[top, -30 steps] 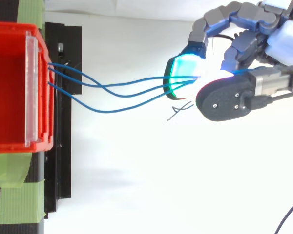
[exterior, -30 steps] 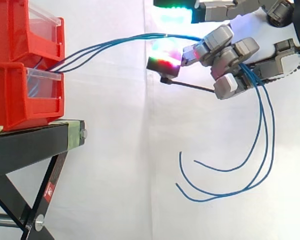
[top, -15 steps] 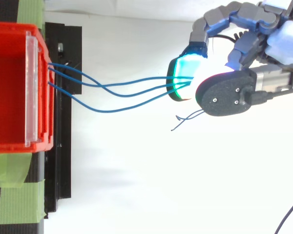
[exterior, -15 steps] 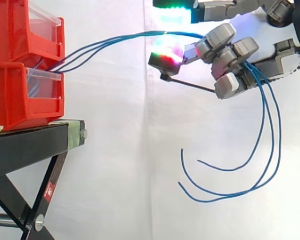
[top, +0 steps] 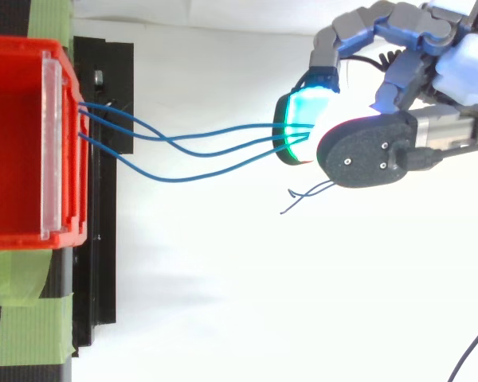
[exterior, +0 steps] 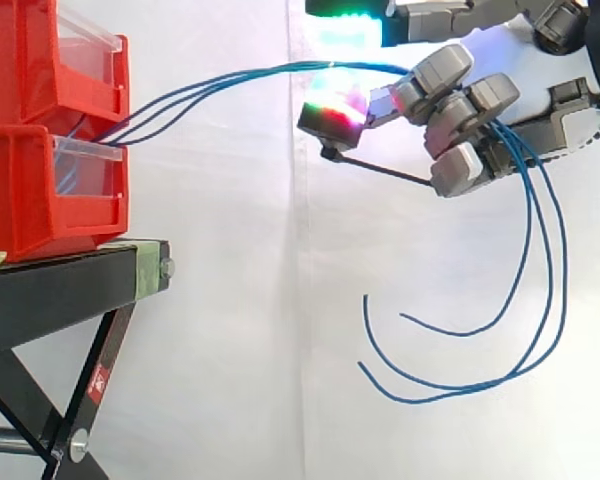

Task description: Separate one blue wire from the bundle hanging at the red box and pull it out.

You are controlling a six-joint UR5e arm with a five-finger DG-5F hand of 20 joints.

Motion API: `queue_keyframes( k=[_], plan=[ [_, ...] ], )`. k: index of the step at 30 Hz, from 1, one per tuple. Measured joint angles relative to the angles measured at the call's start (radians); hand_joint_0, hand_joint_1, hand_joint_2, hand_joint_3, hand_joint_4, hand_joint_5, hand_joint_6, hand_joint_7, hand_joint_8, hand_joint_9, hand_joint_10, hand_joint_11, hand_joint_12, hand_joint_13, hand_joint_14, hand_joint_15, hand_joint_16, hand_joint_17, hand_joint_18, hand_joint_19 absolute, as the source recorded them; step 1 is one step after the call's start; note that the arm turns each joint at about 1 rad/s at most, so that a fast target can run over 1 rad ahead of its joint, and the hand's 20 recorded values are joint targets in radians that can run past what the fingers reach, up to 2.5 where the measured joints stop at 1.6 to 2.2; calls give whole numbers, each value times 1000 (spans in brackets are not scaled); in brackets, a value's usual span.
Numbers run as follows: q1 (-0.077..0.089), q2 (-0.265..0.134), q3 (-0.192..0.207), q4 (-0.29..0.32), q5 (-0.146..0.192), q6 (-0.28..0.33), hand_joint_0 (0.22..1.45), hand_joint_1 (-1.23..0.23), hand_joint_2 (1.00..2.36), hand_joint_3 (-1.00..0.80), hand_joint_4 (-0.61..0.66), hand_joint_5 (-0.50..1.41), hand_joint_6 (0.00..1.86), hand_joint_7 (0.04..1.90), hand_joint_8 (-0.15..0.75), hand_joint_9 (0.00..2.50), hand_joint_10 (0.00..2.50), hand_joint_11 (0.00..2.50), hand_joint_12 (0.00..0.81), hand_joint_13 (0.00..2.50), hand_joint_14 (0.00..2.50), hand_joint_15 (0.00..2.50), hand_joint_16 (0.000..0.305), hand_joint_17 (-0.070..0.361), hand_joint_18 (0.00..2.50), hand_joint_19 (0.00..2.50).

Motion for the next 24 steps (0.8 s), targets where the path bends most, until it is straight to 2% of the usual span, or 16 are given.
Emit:
queue_keyframes(
  k=[12,21,24],
  plan=[
    [0,0,0,-1,1,-3,579,-719,1013,-362,94,-104,896,1112,294,1568,254,1872,399,1413,958,1590,46,104,1295,1048],
    [0,0,0,-1,10,-4,615,-852,1020,-237,71,-108,909,1146,297,1554,306,1907,390,1428,891,1650,45,102,1296,1055],
    [0,0,0,-1,13,-5,644,-888,1025,-168,5,-120,924,1173,289,1513,397,1859,395,1425,892,1669,46,103,1297,1045]
  ],
)
